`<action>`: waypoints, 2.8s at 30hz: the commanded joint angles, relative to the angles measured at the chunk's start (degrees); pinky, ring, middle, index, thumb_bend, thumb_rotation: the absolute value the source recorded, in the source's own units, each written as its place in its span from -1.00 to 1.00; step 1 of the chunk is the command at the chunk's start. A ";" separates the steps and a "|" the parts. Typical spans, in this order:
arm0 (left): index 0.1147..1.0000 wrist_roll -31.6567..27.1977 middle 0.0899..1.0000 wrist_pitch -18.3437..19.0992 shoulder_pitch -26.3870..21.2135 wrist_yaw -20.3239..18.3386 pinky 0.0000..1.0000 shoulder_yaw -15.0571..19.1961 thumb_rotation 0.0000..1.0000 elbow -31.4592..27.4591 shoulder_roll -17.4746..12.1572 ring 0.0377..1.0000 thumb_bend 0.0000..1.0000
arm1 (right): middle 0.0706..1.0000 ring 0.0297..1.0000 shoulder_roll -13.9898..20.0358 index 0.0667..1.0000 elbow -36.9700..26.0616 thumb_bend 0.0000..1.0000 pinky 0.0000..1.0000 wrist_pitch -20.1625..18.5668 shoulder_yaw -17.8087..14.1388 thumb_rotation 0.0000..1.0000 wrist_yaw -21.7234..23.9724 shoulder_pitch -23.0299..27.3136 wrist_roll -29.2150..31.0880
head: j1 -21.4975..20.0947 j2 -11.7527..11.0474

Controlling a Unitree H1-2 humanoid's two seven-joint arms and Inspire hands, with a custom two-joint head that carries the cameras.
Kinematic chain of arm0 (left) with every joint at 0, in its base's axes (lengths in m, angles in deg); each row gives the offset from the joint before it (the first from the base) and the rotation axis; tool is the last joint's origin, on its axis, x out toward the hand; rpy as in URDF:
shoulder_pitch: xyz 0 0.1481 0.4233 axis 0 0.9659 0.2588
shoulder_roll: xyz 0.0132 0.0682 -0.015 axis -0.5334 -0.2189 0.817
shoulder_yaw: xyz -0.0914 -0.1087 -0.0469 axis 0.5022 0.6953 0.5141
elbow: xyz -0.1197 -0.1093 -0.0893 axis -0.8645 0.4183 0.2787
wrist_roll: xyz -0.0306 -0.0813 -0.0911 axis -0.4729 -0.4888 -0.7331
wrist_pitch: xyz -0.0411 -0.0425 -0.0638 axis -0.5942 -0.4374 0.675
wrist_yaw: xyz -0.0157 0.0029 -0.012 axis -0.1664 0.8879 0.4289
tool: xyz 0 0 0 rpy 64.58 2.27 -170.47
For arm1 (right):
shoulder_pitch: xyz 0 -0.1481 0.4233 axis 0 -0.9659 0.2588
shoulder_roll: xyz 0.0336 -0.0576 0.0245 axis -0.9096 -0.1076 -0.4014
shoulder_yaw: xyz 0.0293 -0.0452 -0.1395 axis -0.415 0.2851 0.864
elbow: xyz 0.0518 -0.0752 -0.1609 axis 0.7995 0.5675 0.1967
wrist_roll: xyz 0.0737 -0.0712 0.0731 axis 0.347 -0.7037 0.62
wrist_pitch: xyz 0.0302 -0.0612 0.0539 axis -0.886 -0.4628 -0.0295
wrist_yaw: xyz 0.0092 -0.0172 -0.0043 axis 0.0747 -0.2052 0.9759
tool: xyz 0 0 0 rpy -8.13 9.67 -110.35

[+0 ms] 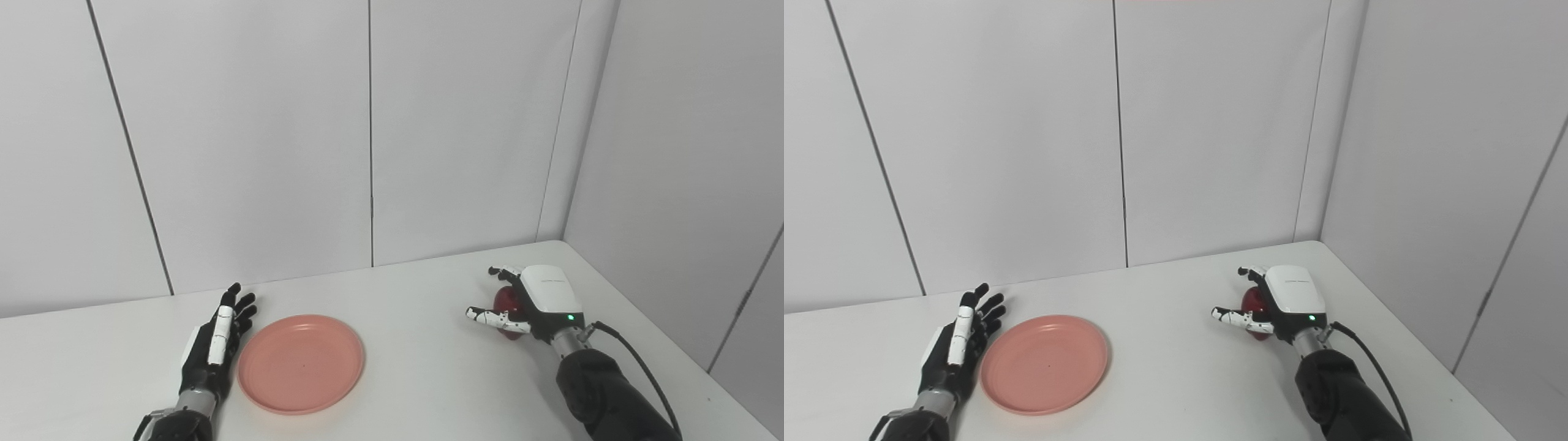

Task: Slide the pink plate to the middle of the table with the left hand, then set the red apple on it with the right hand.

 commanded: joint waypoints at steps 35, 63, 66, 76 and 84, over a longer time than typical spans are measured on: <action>0.87 0.86 0.79 4.80 3.94 2.13 0.85 0.08 0.88 3.24 -3.10 0.81 0.67 | 0.26 0.13 2.12 0.37 -0.55 0.76 -0.06 -2.58 0.05 0.78 0.81 1.73 4.27 | 0.19 0.69; 0.86 1.21 0.79 5.63 4.09 2.53 0.83 -0.28 0.87 2.58 -3.18 0.79 0.69 | -0.24 -0.37 1.86 -0.02 3.41 0.09 -0.46 -2.70 3.32 0.19 -2.96 1.86 3.73 | 0.31 1.36; 0.85 1.45 0.78 5.63 4.19 2.97 0.81 -0.38 0.87 2.40 -3.12 0.78 0.68 | -0.38 -0.50 1.92 -0.14 4.96 0.04 -0.57 -1.32 3.72 0.04 -4.16 2.42 4.41 | 0.36 1.36; 0.86 1.20 0.78 5.64 4.09 2.81 0.82 -0.28 0.87 2.59 -3.08 0.78 0.68 | -0.57 -0.67 2.62 -0.29 6.40 -0.01 -0.73 1.32 5.12 -0.31 -6.45 3.17 5.62 | 0.39 1.36; 0.86 1.14 0.78 5.46 4.00 2.79 0.82 -0.23 0.87 3.01 -3.01 0.79 0.67 | -0.58 -0.68 2.73 -0.32 5.83 0.00 -0.73 1.46 4.92 -0.32 -5.87 3.28 7.00 | 0.47 1.35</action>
